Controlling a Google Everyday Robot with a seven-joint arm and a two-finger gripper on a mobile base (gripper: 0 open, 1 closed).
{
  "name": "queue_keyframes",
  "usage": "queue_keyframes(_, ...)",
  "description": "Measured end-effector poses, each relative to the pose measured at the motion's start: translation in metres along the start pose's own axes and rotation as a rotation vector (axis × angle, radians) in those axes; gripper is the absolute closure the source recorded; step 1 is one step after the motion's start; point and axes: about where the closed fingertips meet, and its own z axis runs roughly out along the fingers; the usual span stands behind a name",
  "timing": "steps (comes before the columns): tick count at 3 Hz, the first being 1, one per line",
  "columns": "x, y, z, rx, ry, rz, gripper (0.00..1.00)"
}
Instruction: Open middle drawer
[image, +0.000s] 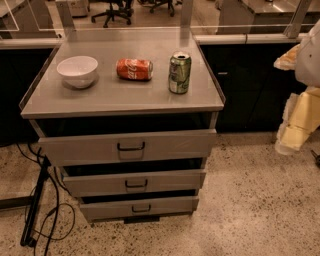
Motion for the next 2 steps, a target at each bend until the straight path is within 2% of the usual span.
queue_keyframes(1, 0.0, 0.001, 0.001, 0.0, -0.001, -0.001, 0.0)
queue_keyframes(2, -0.002, 0.018, 0.039, -0.011, -0.019, -0.04, 0.0)
